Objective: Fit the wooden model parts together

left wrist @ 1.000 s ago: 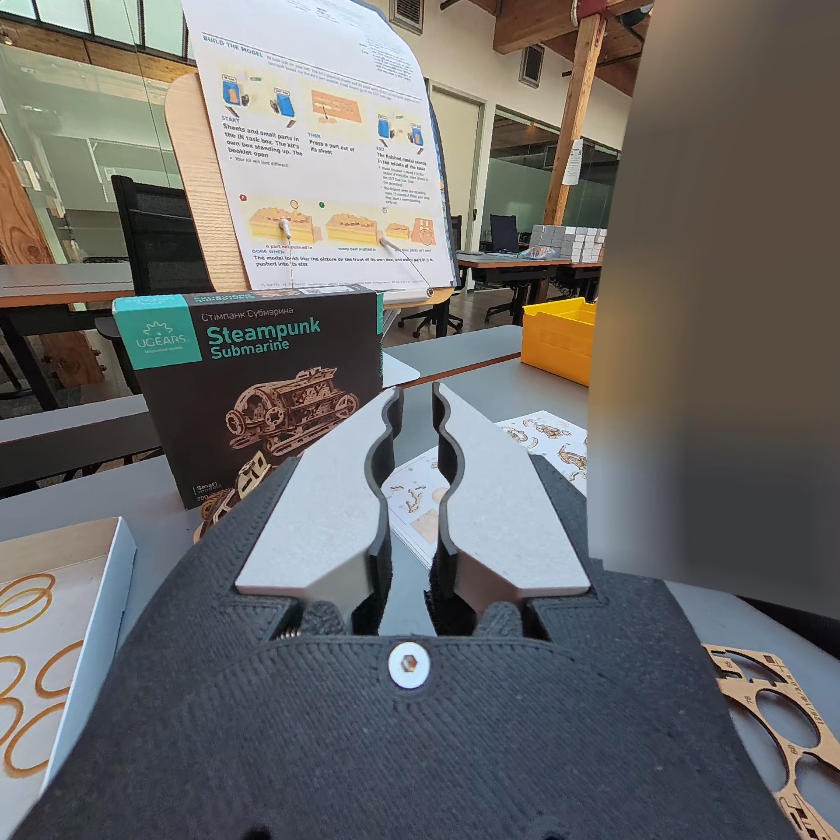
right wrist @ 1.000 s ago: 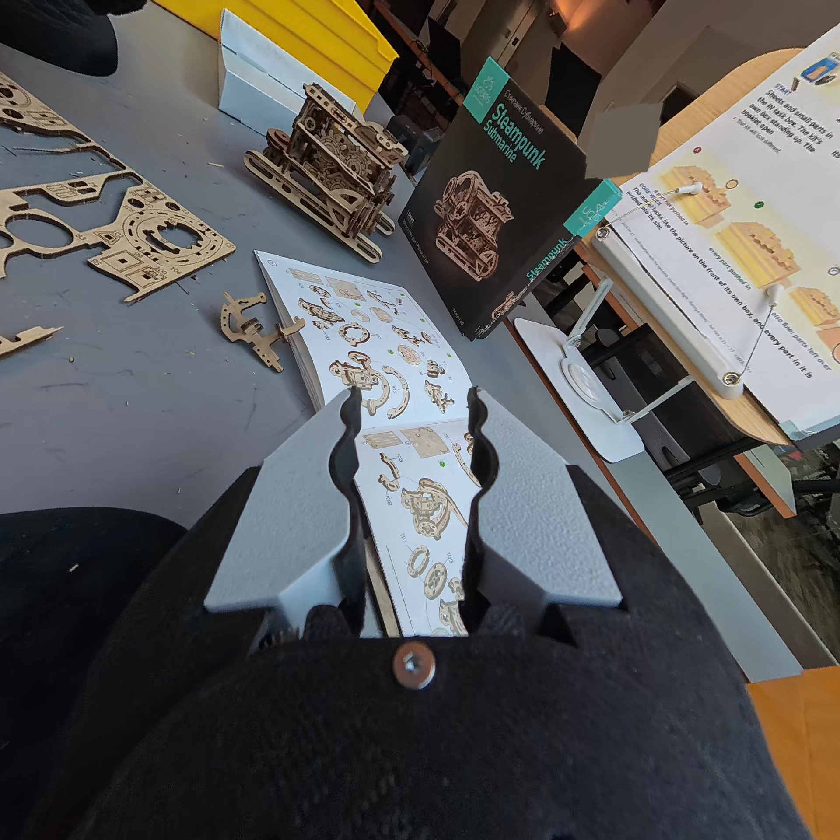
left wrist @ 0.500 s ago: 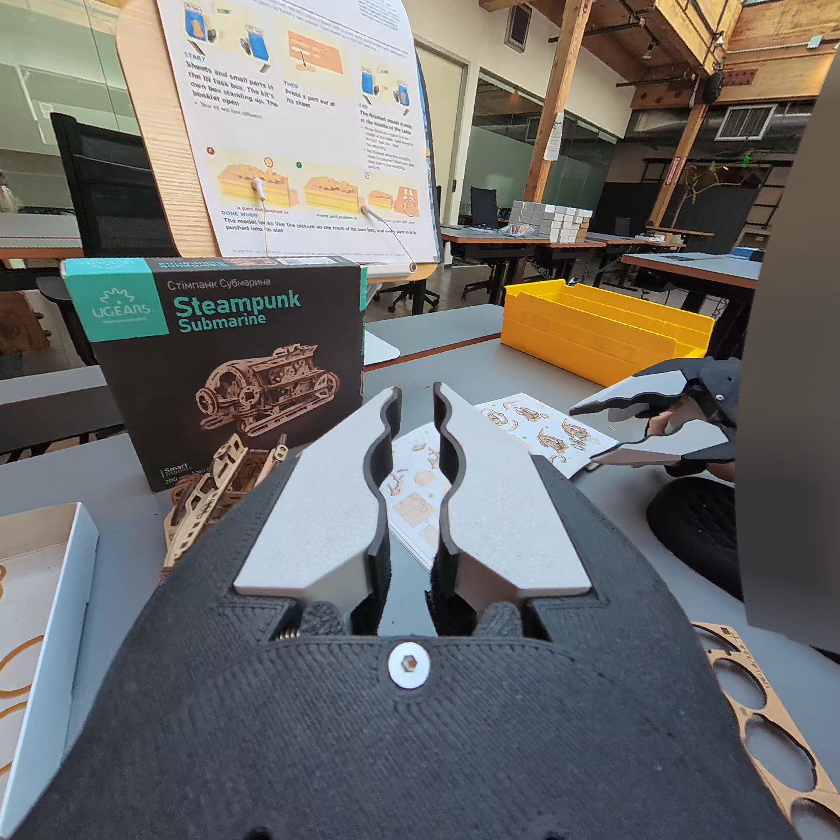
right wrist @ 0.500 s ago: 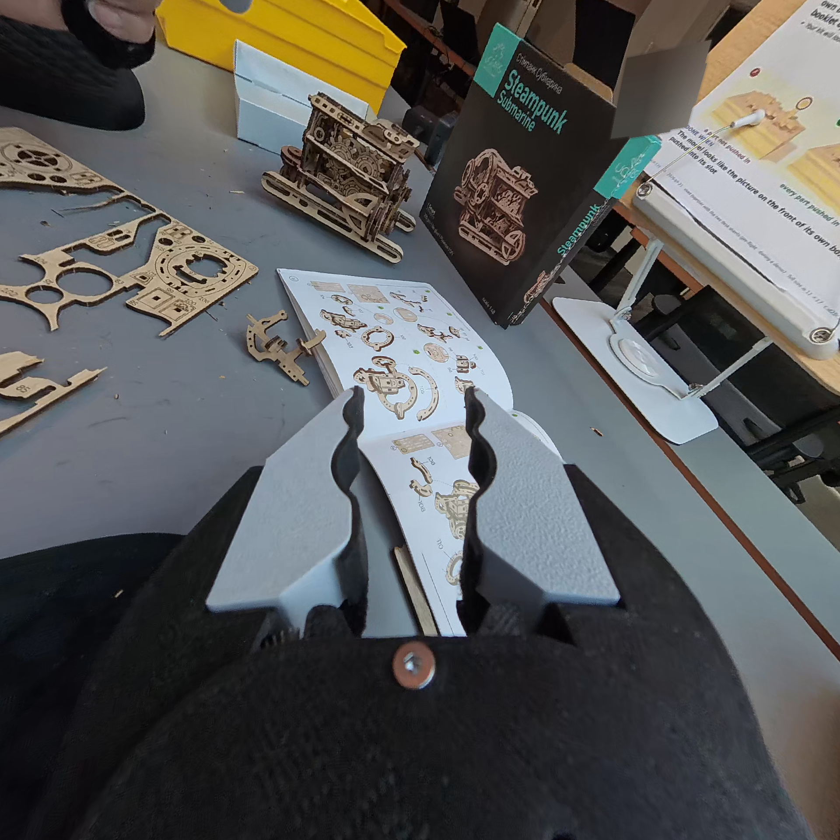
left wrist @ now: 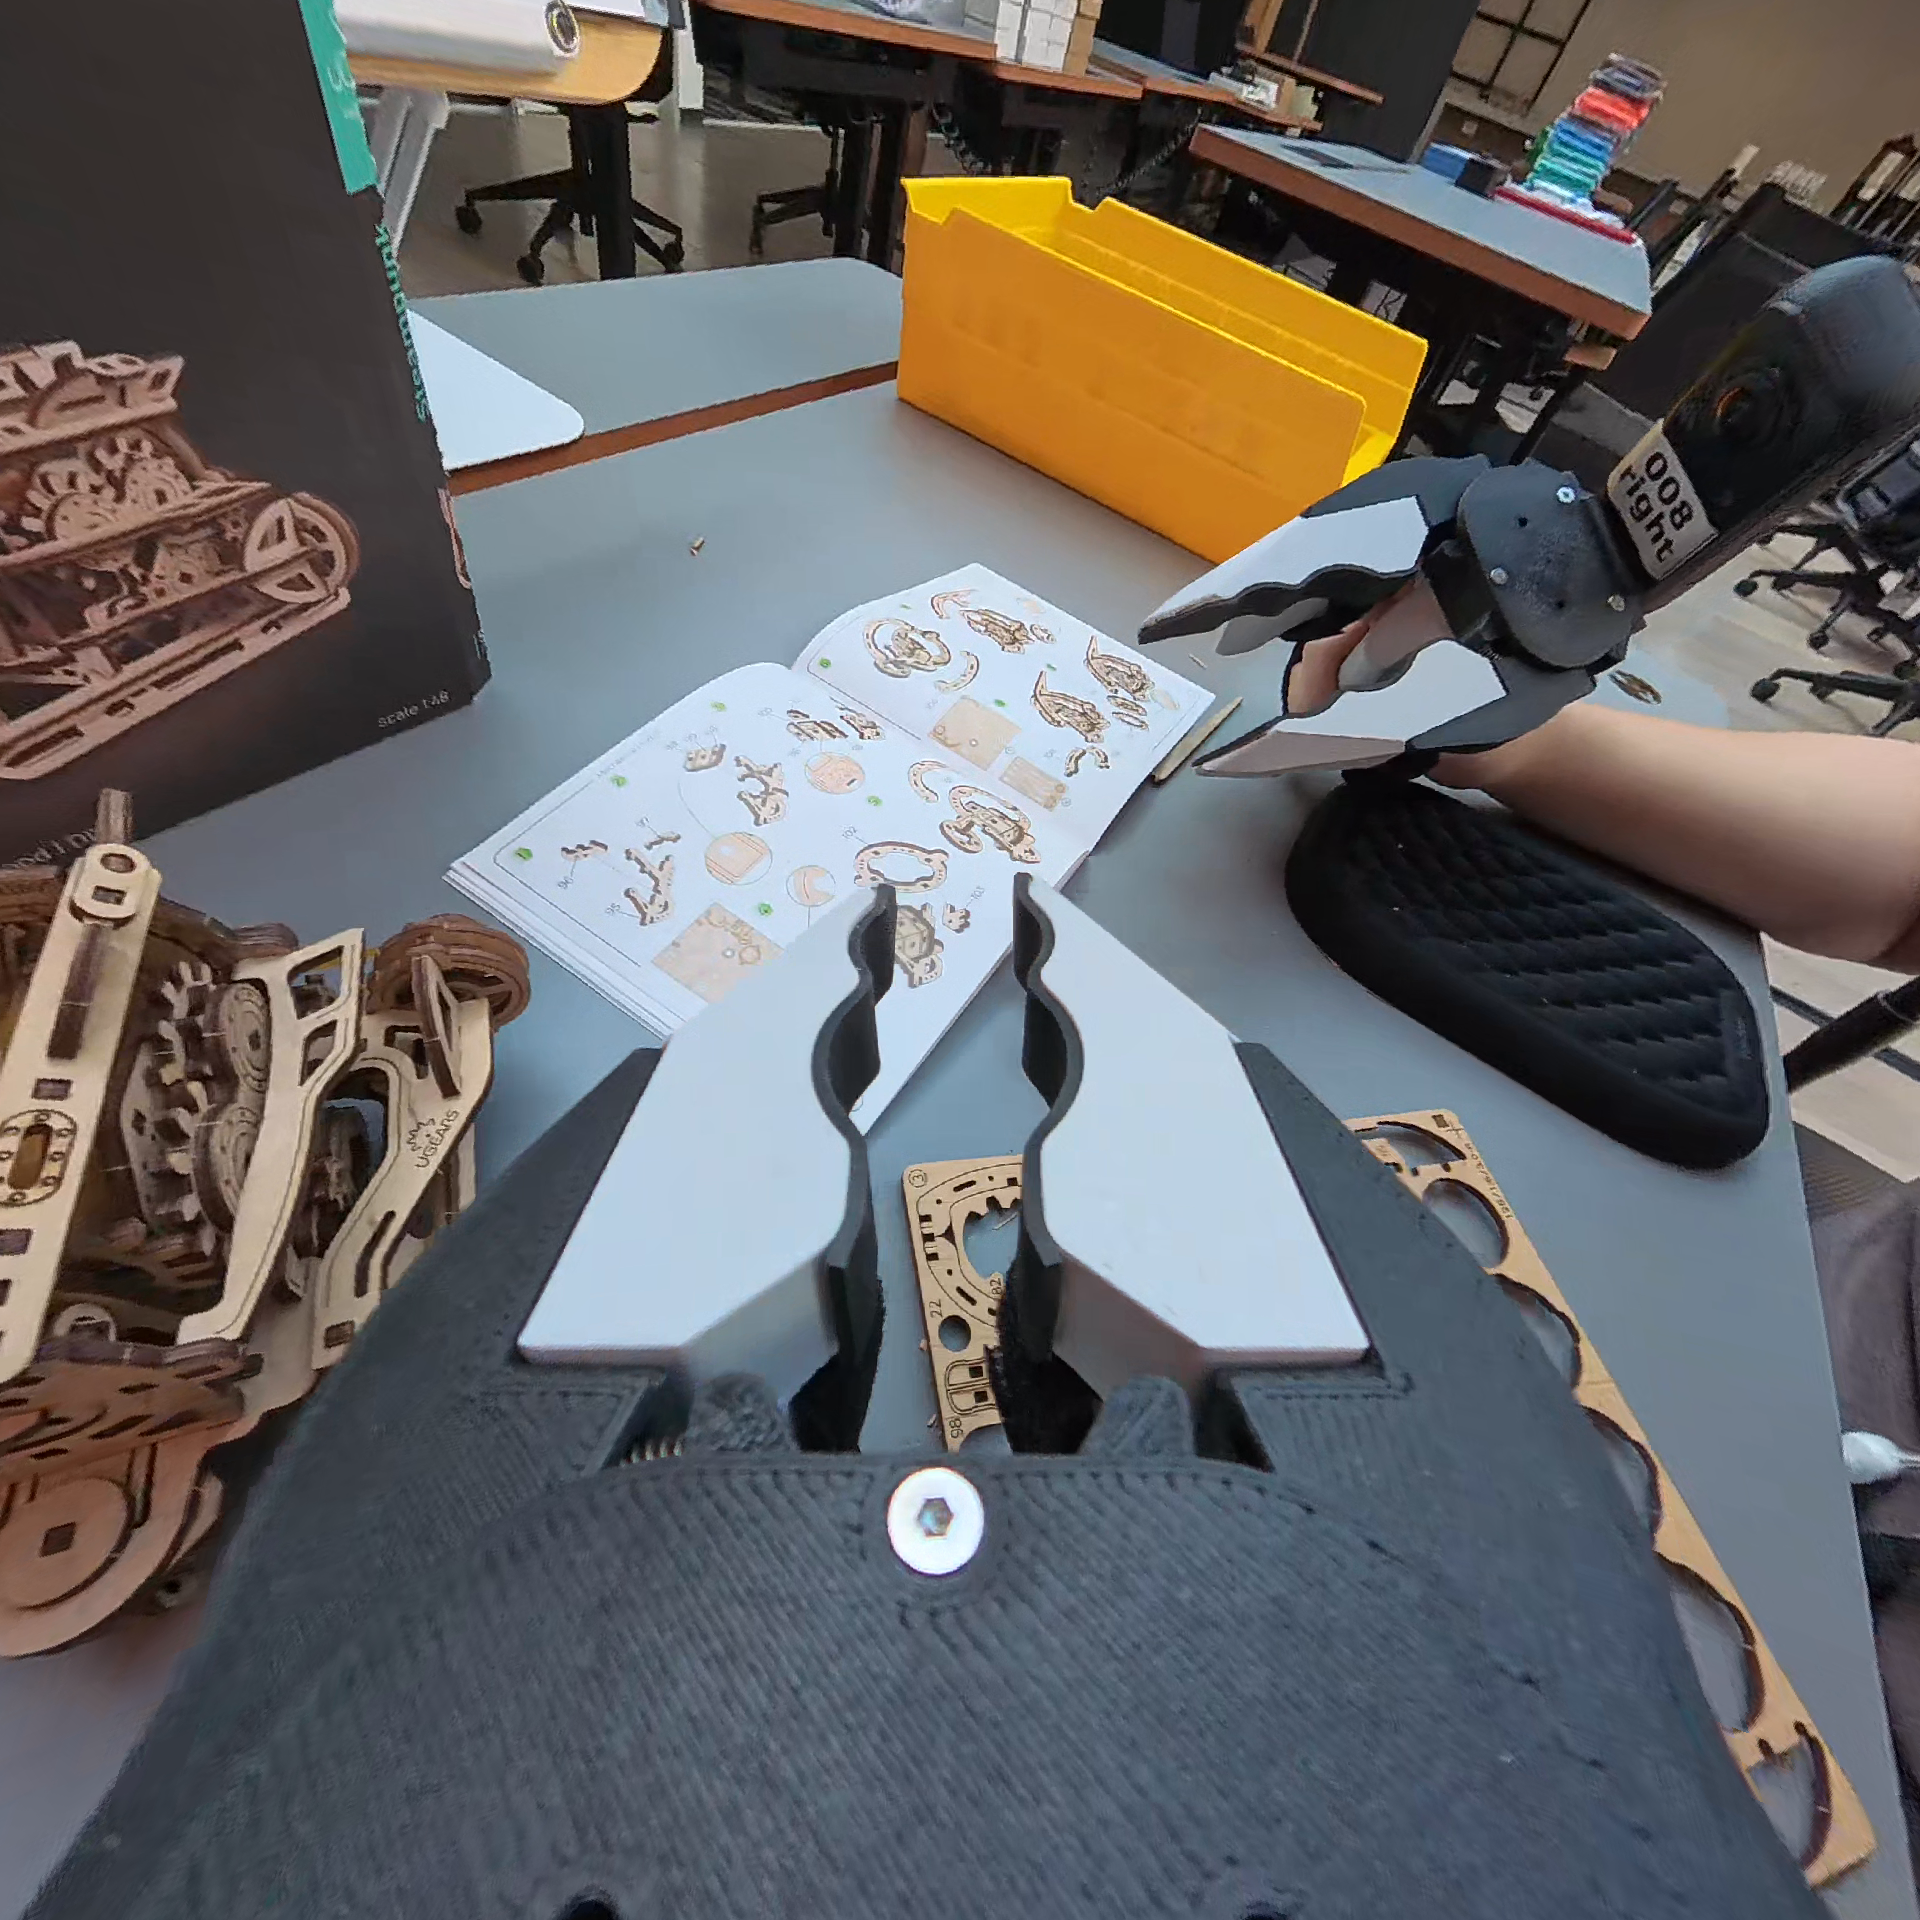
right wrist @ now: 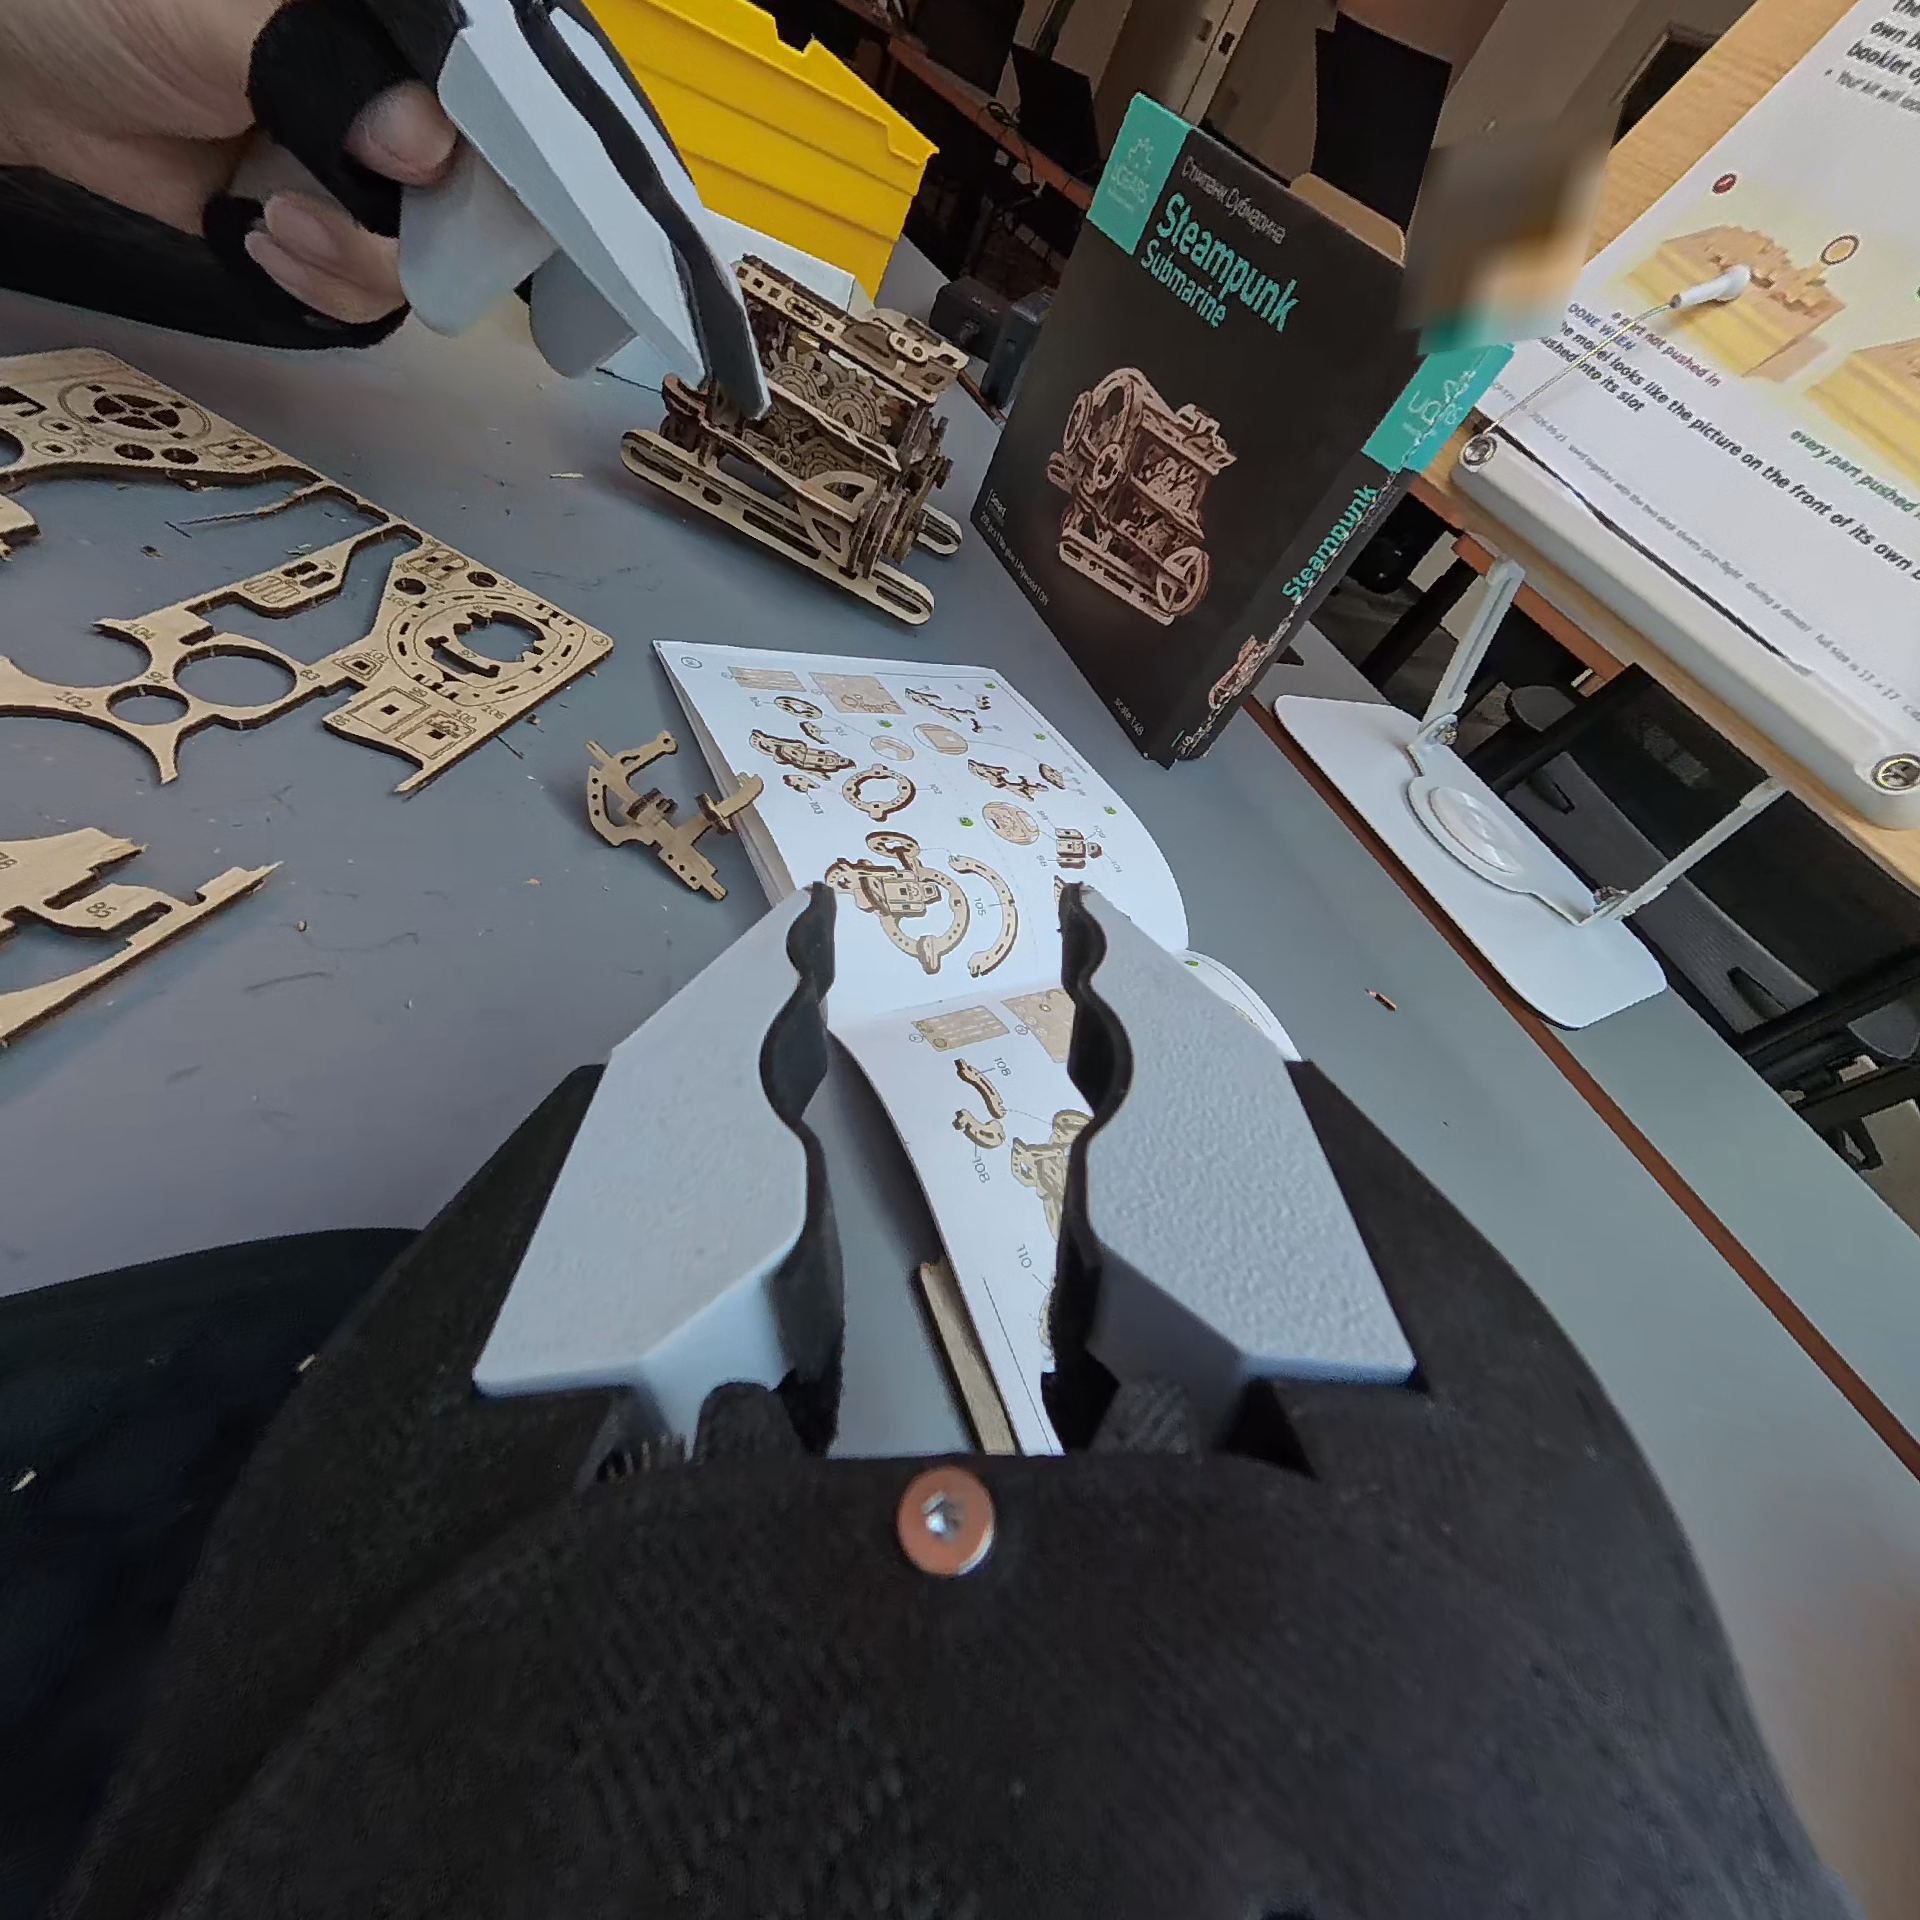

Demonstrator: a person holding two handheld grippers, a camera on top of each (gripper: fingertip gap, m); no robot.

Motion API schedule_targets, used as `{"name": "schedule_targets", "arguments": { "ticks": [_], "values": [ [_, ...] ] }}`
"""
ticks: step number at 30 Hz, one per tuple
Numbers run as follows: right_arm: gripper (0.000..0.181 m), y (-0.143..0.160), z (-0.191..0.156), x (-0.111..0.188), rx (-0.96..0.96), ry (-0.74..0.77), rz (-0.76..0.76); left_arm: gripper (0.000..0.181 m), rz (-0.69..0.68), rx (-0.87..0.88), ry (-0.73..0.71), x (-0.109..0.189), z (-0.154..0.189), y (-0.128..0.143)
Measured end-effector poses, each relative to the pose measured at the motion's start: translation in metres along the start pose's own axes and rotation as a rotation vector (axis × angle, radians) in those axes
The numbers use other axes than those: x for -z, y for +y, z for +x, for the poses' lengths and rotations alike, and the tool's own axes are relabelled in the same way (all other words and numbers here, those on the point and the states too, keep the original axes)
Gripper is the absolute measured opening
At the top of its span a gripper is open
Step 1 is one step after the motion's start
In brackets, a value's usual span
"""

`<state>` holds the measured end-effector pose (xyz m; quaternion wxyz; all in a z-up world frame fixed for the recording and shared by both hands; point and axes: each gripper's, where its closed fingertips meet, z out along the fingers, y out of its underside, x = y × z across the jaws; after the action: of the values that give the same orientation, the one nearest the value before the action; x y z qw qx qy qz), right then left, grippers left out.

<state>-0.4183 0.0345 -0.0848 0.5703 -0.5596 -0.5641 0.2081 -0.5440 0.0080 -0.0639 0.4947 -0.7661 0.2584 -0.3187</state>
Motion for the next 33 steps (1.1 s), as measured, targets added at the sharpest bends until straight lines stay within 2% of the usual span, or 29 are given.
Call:
{"name": "schedule_targets", "arguments": {
  "ticks": [6, 22, 33],
  "values": [
    [0.042, -0.001, -0.010, -0.003, 0.013, -0.031, 0.001, 0.018, -0.038, -0.116, -0.104, 0.002, -0.011, 0.003],
    [0.042, 0.002, -0.023, -0.007, 0.103, -0.064, -0.015, 0.015, -0.045, -0.111, -0.113, 0.004, -0.012, 0.003],
    [0.042, -0.001, -0.046, -0.007, 0.302, -0.094, -0.037, 0.010, -0.043, -0.151, -0.138, 0.004, -0.011, 0.002]
  ]
}}
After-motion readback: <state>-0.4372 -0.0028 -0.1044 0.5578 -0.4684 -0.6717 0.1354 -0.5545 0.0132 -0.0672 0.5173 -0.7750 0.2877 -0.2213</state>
